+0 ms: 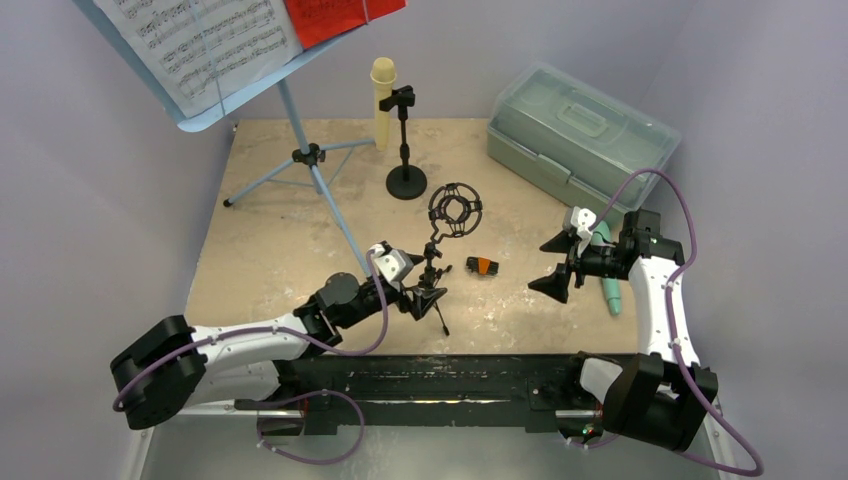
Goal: Pack up the instrument practice props
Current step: Pick up the microphone stand at the center of the board.
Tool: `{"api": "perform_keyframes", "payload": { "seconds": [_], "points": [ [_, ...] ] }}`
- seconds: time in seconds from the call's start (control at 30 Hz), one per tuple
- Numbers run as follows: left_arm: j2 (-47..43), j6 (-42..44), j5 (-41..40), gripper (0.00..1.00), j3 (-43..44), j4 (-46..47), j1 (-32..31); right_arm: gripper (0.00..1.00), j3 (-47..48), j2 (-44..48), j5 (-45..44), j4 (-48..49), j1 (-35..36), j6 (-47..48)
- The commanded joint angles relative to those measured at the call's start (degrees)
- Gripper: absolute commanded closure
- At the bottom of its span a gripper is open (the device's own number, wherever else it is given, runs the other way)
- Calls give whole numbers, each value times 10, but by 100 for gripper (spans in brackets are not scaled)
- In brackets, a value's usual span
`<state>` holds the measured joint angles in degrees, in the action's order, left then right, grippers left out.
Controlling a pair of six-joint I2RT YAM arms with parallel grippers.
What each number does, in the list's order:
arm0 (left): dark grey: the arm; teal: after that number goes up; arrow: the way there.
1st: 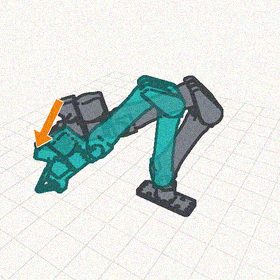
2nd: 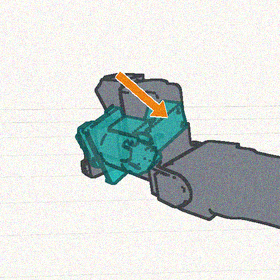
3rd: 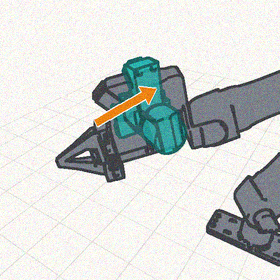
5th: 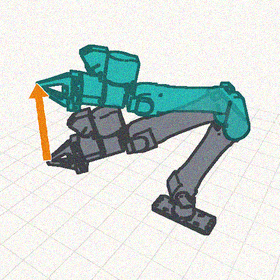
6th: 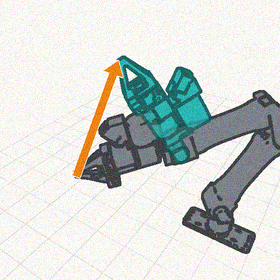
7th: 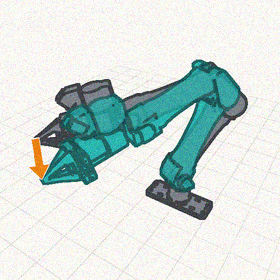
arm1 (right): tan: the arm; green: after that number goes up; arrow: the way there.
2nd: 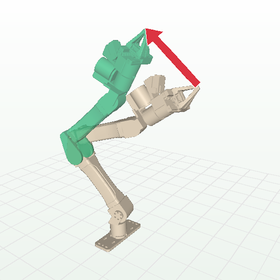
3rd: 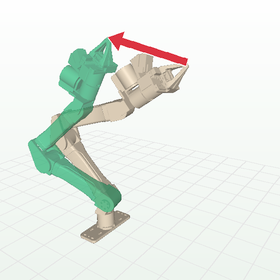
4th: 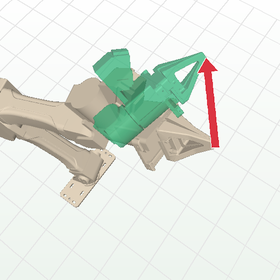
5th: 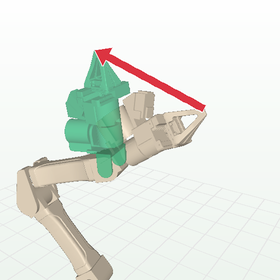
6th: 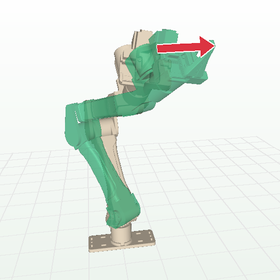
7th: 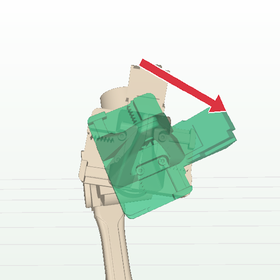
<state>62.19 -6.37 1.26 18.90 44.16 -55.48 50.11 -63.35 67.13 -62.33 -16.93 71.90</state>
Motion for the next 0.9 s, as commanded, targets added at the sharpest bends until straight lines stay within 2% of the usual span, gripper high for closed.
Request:
{"api": "perform_keyframes", "payload": {
  "seconds": [0.0,0.2,0.37,0.53,0.83,0.87],
  "points": [
    [27,9,-19,21,31,54,2,1,1,6,22,-13,1,19],
    [14,22,-72,33,41,52,2,1,2,5,22,-18,1,25],
    [19,31,-78,45,53,53,2,1,3,4,23,-23,1,30],
    [38,39,-70,62,69,50,2,1,3,3,22,-25,1,32],
    [44,51,-62,99,78,45,2,1,5,-1,25,-33,1,35],
    [43,49,-61,100,79,44,2,1,7,-3,26,-36,1,37]
  ]
}}
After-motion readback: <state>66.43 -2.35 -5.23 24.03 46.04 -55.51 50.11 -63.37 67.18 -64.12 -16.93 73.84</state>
